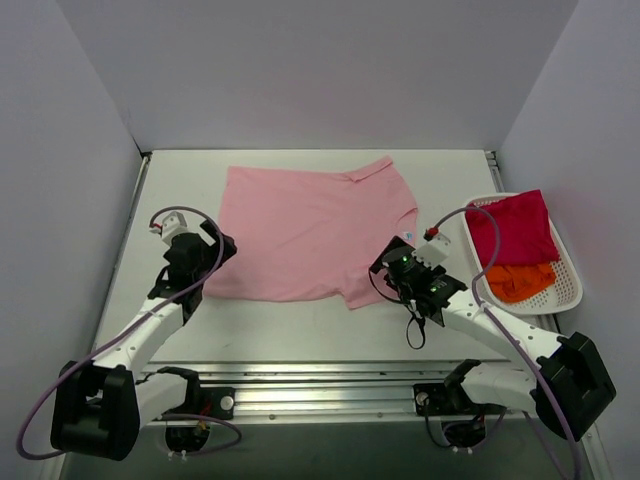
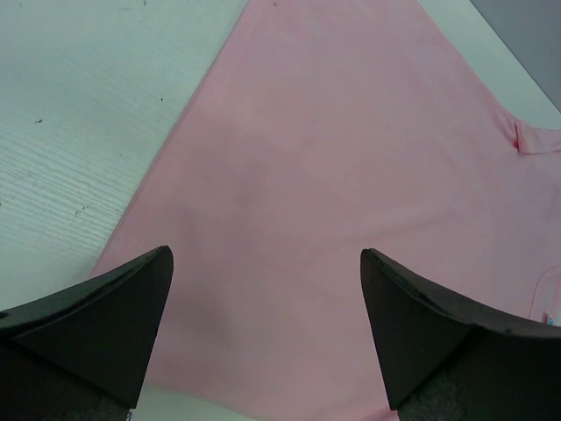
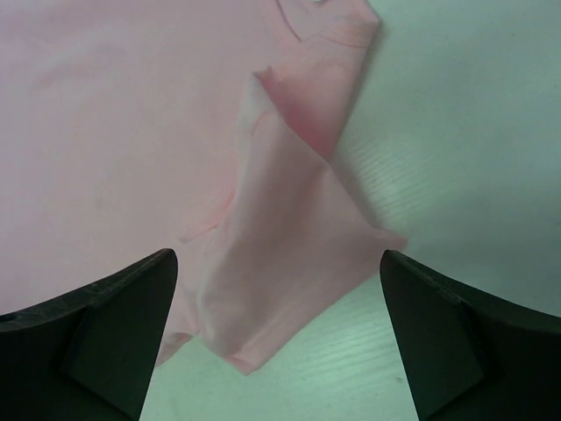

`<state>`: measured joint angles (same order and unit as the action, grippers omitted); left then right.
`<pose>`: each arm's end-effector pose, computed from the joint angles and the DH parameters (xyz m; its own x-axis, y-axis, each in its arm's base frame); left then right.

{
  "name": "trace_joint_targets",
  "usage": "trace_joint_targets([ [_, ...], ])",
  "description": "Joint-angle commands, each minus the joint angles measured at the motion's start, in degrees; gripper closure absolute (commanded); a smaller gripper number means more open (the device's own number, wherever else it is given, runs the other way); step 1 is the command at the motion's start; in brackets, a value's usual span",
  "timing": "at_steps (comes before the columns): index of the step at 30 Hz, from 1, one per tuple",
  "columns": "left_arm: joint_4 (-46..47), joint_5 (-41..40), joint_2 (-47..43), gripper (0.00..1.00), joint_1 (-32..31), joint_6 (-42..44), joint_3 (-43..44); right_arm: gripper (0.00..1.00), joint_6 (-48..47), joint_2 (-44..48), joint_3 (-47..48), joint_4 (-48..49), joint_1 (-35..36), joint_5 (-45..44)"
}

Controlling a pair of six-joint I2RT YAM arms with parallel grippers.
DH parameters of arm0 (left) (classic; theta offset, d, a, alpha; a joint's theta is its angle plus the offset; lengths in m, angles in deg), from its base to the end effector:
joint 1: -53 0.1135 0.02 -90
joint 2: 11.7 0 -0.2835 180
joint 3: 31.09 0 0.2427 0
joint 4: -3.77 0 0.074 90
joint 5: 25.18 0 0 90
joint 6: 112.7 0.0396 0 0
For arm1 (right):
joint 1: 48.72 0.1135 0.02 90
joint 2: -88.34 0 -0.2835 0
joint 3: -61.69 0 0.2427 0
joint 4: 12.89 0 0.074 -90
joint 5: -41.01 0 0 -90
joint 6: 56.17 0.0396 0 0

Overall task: Fold and stack the t-shirts
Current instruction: Flatten the tshirt out

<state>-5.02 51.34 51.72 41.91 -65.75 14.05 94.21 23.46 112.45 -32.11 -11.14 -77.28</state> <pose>0.2214 -0.0340 0.2397 -0.3150 -0.6147 -0.7231 -0.3170 0.7863 -0.5303 0.1905 0.1229 0.2511 -0.4093 0.6509 -0.6393 0.2683 0.7556 0.5975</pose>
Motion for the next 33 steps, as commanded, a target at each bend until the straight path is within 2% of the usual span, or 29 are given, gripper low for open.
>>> trace_joint_targets([
  [1,0.6,-0.5,-1.7,0.03,-0.6,0.3,-0.2,0.09,1.6,1.2,-3.1,-2.8,0.5,-2.5],
  [4,-0.1,-0.7,-3.1,0.03,-0.7,0.3,-0.5,0.32,2.2,2.1,-6.5,-0.5,0.4,-0.5],
  [10,-0.3,-0.8,-3.9,0.02,-0.9,0.2,-0.8,0.48,3.0,2.0,-9.7,0.8,0.4,0.2],
  [15,-0.1,-0.9,-3.4,0.02,-1.6,0.1,-0.8,0.50,3.0,0.1,-11.1,3.8,0.3,0.1],
  [22,0.0,-1.6,-2.9,0.02,-1.9,0.2,-0.7,0.49,1.6,-7.1,-9.7,8.4,-0.3,-0.4],
  [30,0.6,-2.1,-2.2,0.02,-1.9,0.5,-0.9,0.49,-1.2,-10.9,-9.5,12.0,-4.6,1.4],
  [32,0.9,-2.1,-1.6,0.02,-1.9,0.6,-0.8,0.51,-2.3,-11.2,-9.9,13.2,-6.3,2.3],
  [33,1.2,-2.0,-1.5,0.02,-1.9,0.6,-0.8,0.56,-2.5,-11.4,-10.0,13.8,-7.0,2.7],
])
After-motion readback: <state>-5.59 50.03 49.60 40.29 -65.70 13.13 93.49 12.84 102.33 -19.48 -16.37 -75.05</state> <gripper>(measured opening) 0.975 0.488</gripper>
